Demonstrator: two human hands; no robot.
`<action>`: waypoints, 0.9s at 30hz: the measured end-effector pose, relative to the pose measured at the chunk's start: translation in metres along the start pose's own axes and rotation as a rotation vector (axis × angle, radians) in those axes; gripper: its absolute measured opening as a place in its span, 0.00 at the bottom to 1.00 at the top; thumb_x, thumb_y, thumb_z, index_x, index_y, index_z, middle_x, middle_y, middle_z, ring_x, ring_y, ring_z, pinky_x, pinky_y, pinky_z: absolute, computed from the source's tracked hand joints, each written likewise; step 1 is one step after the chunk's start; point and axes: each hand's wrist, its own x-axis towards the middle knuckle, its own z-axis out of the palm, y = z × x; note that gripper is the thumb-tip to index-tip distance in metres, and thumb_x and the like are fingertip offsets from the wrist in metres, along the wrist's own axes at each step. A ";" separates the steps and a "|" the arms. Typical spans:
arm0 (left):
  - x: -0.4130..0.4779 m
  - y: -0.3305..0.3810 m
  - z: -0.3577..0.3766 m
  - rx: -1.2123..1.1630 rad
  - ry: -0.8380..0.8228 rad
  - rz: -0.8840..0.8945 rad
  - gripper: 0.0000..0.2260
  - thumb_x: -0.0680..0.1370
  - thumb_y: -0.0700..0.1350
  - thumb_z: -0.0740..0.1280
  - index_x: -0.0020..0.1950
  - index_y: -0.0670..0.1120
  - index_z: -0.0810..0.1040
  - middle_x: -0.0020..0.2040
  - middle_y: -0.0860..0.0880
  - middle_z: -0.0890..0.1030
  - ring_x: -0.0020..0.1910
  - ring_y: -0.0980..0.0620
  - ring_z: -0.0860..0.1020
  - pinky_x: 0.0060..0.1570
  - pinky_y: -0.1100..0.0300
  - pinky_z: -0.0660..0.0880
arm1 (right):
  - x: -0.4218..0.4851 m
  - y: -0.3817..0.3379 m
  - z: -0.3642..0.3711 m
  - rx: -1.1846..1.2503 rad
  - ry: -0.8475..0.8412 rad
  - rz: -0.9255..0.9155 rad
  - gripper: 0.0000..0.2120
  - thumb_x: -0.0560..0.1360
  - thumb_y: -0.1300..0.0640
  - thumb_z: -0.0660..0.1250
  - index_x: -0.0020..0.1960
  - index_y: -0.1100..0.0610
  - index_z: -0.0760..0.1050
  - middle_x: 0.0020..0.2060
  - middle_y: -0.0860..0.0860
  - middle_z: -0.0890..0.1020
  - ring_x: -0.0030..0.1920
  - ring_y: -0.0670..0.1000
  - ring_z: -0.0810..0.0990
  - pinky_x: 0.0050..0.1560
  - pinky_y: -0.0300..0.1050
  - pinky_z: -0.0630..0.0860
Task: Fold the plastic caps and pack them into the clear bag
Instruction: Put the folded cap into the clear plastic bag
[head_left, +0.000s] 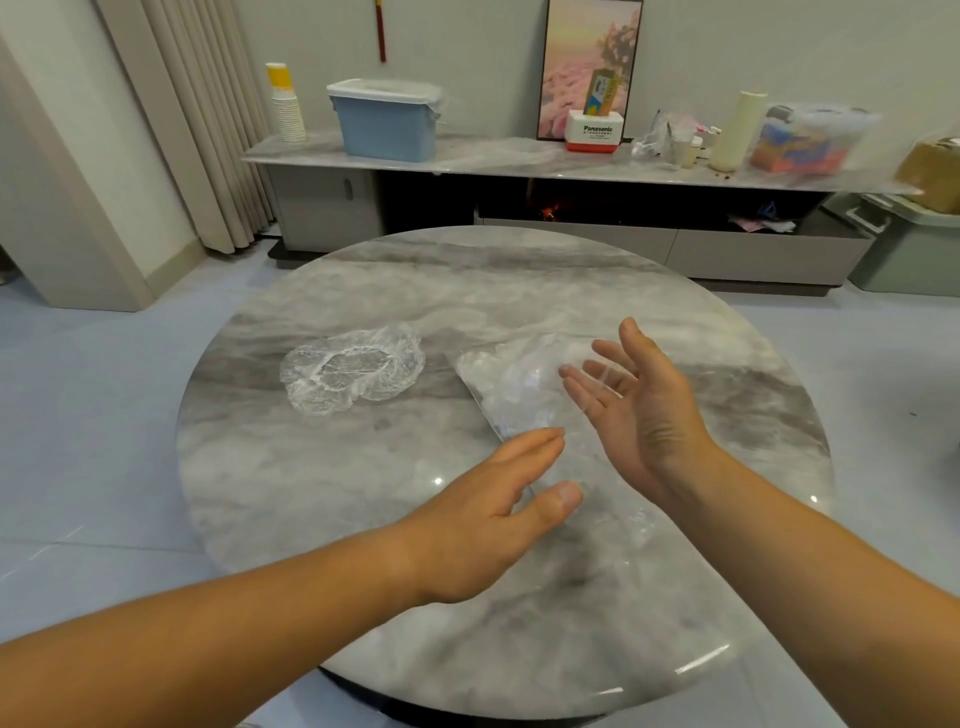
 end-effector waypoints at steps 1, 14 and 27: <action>0.000 0.000 0.000 0.002 -0.004 -0.001 0.41 0.73 0.74 0.50 0.82 0.57 0.54 0.79 0.67 0.50 0.72 0.79 0.46 0.70 0.75 0.47 | 0.001 0.000 0.000 0.010 0.001 0.007 0.25 0.78 0.45 0.68 0.64 0.64 0.74 0.62 0.61 0.76 0.62 0.60 0.82 0.68 0.53 0.76; 0.004 -0.006 0.000 -0.005 -0.012 0.013 0.40 0.75 0.74 0.53 0.82 0.56 0.54 0.80 0.67 0.50 0.72 0.78 0.46 0.76 0.67 0.48 | -0.002 -0.002 -0.010 -0.016 -0.129 0.032 0.40 0.75 0.34 0.65 0.76 0.60 0.66 0.68 0.55 0.77 0.72 0.54 0.72 0.67 0.55 0.74; 0.007 -0.067 -0.064 0.268 0.377 -0.125 0.13 0.83 0.56 0.60 0.61 0.51 0.77 0.70 0.52 0.72 0.70 0.52 0.70 0.66 0.59 0.65 | -0.094 0.014 -0.001 -0.537 -0.351 -0.316 0.17 0.75 0.45 0.65 0.49 0.59 0.82 0.46 0.56 0.86 0.49 0.55 0.85 0.48 0.48 0.83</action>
